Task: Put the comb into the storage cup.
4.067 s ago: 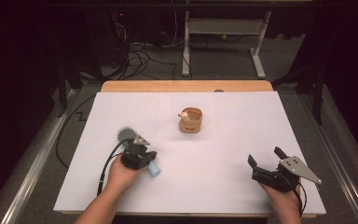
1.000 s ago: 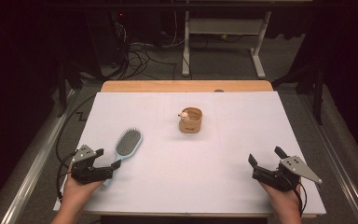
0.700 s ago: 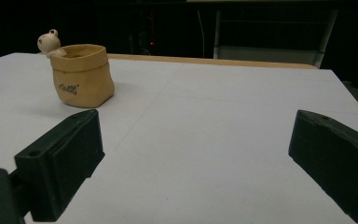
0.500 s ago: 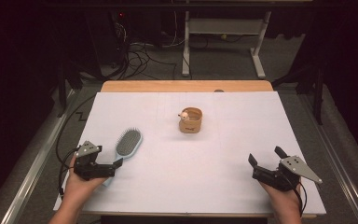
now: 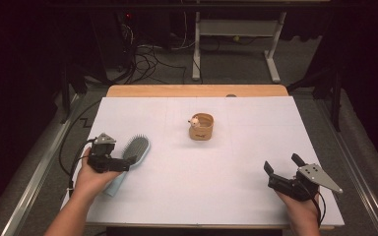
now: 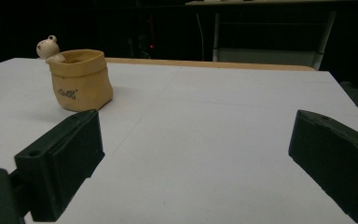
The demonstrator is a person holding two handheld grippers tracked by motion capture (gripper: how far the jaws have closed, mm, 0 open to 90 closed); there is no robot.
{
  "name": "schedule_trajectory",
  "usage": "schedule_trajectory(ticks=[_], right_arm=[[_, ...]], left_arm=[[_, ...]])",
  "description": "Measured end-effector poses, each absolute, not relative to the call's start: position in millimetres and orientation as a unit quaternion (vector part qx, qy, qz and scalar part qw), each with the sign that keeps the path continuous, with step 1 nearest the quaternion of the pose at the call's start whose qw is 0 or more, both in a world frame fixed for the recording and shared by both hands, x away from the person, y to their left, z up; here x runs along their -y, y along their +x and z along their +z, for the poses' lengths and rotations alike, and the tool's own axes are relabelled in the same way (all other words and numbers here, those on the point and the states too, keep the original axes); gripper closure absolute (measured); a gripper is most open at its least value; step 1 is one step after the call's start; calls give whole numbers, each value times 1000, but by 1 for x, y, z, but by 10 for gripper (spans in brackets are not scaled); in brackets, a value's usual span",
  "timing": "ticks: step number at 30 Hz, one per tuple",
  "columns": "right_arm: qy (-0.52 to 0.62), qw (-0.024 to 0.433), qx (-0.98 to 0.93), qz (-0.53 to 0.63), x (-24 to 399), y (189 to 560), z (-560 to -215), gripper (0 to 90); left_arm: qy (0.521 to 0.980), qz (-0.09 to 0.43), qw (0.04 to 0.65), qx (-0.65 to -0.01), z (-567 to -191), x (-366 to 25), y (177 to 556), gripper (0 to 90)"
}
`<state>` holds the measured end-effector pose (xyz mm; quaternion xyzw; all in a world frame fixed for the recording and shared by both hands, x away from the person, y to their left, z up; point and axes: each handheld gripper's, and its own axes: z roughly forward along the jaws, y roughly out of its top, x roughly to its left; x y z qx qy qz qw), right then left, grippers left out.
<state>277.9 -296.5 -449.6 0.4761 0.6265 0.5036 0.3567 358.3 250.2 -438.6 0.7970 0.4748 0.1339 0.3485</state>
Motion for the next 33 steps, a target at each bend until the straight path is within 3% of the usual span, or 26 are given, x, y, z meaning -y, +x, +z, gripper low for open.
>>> schedule_trajectory(ticks=[33], right_arm=[[481,354,-624,505,297,278,-450,34]], left_arm=[[835,87,220,-497,-464,-214,396,4]])
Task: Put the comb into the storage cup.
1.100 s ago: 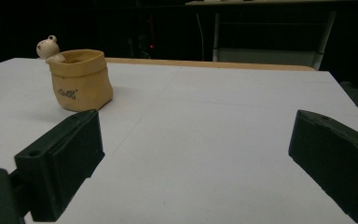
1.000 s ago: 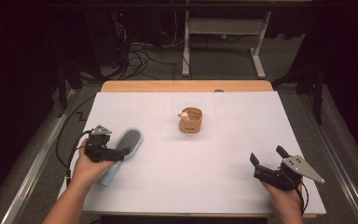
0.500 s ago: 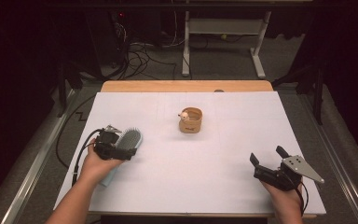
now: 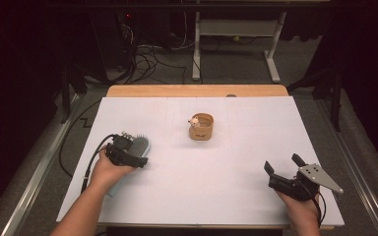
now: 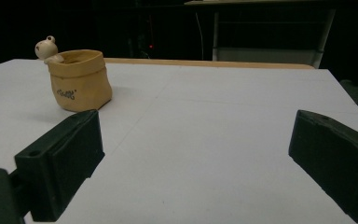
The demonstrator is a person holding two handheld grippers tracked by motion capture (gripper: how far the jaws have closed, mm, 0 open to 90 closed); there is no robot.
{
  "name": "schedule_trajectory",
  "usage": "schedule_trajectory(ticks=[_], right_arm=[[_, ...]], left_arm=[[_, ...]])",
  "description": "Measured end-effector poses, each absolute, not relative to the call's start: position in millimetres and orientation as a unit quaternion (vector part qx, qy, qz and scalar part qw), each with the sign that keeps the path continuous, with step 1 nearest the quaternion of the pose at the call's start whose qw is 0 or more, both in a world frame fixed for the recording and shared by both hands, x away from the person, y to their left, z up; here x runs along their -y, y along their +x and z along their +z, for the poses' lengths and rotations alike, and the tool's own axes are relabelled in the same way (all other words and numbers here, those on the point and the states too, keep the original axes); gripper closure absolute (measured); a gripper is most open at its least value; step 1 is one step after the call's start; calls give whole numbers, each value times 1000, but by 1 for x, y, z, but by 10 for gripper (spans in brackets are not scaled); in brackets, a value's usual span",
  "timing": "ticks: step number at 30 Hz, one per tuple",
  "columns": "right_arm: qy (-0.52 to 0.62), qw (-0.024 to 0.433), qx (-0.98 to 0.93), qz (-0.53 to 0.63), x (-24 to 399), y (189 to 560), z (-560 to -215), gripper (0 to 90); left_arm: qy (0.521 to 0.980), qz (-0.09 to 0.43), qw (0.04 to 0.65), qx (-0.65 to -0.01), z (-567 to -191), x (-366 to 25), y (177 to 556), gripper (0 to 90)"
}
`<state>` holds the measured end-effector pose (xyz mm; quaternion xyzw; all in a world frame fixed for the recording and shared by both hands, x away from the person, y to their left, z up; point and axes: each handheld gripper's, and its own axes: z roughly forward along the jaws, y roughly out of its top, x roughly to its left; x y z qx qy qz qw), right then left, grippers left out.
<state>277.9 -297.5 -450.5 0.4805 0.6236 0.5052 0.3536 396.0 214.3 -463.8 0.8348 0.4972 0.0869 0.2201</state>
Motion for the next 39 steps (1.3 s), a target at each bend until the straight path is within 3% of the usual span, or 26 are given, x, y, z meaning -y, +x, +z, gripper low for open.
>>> schedule_trajectory(ticks=[24,31,39], right_arm=[[479,355,-624,504,298,277,-450,35],[479,356,-625,504,297,277,-450,35],[478,356,-624,504,297,277,-450,35]], left_arm=[[842,83,203,-494,-464,-212,397,14],[840,94,214,-490,-461,-217,395,151],[839,98,212,-491,-461,-216,394,172]])
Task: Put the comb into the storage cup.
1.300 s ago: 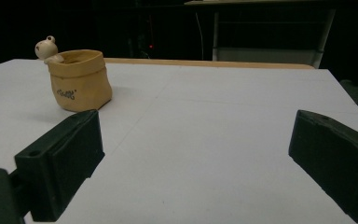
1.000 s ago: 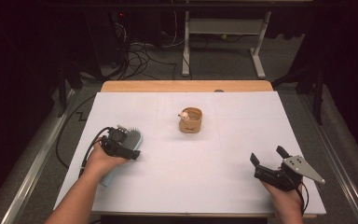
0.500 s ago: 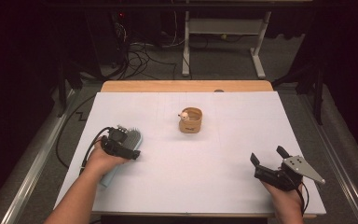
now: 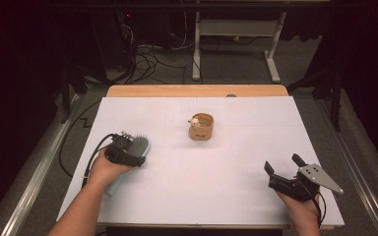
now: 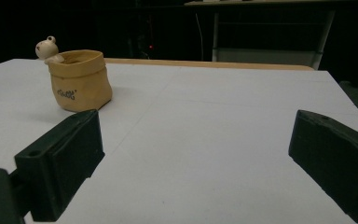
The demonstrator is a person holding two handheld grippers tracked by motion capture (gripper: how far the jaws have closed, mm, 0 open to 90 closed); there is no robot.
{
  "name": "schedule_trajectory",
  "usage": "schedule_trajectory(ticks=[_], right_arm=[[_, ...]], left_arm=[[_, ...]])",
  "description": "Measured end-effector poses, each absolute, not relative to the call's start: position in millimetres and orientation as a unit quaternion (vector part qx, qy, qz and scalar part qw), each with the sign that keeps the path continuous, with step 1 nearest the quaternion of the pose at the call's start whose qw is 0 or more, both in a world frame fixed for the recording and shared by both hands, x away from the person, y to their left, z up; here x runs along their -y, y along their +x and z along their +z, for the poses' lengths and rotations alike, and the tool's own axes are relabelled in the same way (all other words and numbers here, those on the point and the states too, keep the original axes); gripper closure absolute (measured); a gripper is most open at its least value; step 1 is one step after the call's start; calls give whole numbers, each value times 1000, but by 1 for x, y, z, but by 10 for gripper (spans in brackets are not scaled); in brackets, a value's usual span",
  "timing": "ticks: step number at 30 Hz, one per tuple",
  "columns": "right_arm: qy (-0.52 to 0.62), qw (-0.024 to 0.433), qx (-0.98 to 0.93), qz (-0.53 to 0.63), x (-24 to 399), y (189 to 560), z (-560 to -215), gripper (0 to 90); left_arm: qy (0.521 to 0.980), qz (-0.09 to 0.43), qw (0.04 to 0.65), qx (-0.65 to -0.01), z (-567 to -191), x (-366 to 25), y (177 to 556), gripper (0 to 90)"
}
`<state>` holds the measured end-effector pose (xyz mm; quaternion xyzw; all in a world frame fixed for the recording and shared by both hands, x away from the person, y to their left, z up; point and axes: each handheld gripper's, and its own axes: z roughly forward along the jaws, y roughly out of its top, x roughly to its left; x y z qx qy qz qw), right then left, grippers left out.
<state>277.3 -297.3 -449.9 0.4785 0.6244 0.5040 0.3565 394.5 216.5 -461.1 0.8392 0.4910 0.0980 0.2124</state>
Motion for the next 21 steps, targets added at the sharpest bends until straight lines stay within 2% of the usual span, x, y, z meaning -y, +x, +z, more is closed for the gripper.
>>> schedule_trajectory(ticks=[21], right_arm=[[479,357,-624,504,297,277,-450,35]], left_arm=[[837,101,216,-492,-461,-216,393,187]])
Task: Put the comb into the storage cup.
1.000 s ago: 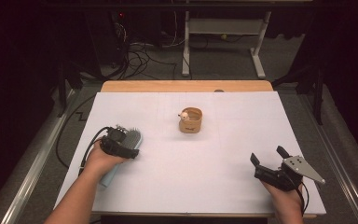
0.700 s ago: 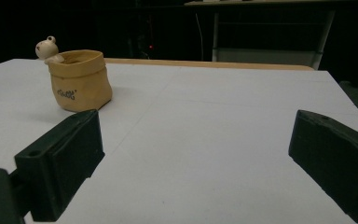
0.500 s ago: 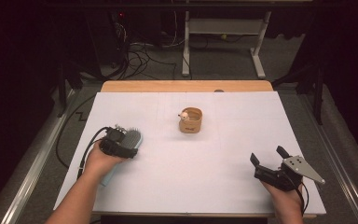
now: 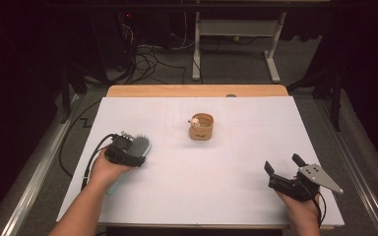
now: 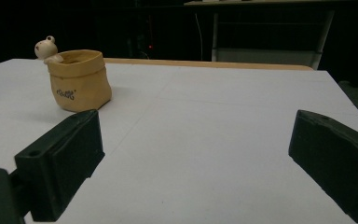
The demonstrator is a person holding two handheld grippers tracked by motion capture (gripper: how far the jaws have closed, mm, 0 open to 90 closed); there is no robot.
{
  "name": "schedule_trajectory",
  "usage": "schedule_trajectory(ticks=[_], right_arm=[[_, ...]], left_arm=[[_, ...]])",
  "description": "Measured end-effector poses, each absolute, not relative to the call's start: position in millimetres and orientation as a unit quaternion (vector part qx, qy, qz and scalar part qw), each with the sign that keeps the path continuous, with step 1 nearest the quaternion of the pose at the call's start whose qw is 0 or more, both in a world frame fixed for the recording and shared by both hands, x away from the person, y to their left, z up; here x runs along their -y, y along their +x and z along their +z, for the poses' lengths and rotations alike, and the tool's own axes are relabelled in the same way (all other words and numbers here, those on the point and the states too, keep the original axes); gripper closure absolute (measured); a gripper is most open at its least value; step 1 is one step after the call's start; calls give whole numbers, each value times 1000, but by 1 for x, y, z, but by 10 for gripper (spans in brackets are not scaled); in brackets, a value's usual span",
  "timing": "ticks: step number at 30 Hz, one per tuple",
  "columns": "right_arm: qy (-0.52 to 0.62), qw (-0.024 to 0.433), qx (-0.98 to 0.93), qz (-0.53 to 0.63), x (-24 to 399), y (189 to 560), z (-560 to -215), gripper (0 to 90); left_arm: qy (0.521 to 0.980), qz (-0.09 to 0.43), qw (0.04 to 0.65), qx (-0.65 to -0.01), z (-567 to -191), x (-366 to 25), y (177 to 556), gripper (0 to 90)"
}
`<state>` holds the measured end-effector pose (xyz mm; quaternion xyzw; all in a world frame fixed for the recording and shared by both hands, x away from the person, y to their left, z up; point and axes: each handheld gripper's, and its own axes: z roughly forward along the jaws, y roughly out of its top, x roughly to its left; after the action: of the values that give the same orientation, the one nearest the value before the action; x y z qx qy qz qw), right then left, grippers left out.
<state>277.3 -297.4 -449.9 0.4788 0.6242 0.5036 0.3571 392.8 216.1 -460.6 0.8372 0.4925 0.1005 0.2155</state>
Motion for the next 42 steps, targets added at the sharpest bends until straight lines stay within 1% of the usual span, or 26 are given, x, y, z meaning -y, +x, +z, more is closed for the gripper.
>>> schedule_trajectory(ticks=[13,19,30,42], right_arm=[[479,357,-624,504,298,277,-450,35],[480,357,-622,505,298,277,-450,35],[479,357,-624,504,297,277,-450,35],[481,357,-621,506,298,277,-450,35]], left_arm=[[832,101,217,-500,-458,-216,393,191],[825,105,236,-502,-452,-220,390,193],[814,122,267,-501,-441,-227,384,195],[802,161,304,-488,-433,-224,375,196]])
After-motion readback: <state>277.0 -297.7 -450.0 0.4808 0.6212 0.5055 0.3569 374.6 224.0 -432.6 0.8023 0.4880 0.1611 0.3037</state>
